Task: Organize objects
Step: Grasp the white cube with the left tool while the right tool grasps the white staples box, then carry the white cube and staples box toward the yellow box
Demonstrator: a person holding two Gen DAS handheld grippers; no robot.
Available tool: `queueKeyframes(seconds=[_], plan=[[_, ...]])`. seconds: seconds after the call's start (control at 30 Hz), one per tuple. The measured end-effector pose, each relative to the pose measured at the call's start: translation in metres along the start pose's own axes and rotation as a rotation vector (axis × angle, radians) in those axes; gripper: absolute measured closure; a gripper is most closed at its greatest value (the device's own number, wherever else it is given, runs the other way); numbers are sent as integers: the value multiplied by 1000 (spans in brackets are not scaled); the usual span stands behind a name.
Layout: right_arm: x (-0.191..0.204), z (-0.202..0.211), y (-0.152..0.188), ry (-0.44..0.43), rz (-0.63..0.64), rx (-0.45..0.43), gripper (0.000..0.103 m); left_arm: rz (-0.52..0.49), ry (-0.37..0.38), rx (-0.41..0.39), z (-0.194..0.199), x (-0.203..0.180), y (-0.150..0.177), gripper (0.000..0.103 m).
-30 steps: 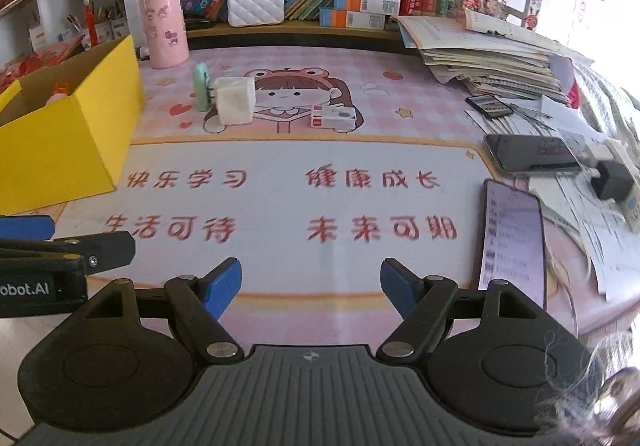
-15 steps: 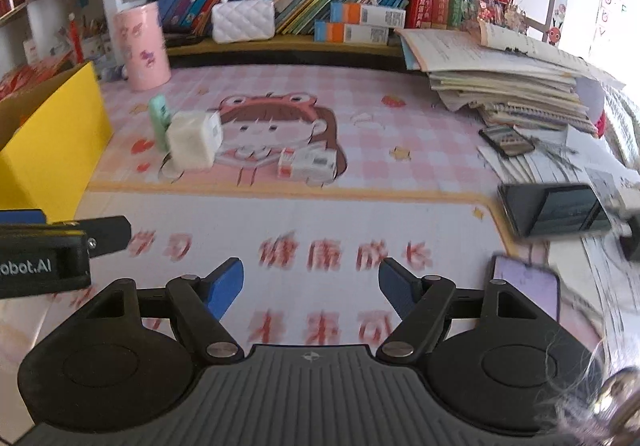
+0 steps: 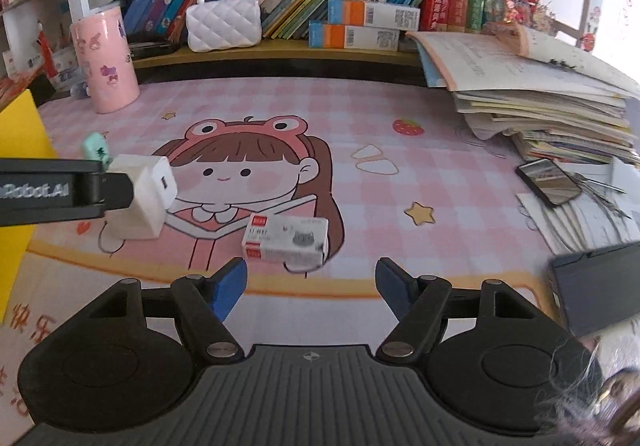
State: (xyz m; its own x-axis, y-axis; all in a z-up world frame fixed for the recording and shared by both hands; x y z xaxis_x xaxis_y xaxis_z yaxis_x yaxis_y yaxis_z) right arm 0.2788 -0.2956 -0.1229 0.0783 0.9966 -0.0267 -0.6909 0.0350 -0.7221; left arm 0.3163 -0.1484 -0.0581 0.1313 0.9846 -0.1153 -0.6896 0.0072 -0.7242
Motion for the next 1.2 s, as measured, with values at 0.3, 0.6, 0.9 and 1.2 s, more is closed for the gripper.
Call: queueKeyframes(seconds=[0.3,0.6,0.9,1.2], plan=[[12,-23,-5,-29,15,5,33,-15,-29,67,-34,2,2,45],[11,-25,-5,-34,26,-3,52,-23,15,47,-19,4,2,68],[11,20,1,-55,5,-30,52,25,118,12,39,15,16,69],[31,92,33,-77,35,-39,52,19,188,4,101,43,49,69]])
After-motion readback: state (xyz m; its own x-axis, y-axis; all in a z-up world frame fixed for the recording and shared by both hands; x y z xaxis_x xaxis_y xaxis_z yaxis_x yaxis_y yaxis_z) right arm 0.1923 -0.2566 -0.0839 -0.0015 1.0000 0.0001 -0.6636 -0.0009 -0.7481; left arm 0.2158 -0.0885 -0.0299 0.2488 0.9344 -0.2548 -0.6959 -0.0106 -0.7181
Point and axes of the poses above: each gripper's, at about its wrist camera, not at the fingertips, and z roughly against the way its jaws point, x to its left, y to its underside, the point moved 6 cm from there along -z, roughly the way its jaws point, and after that the axes turned 4 degrees about y, right-handed, at the moved point
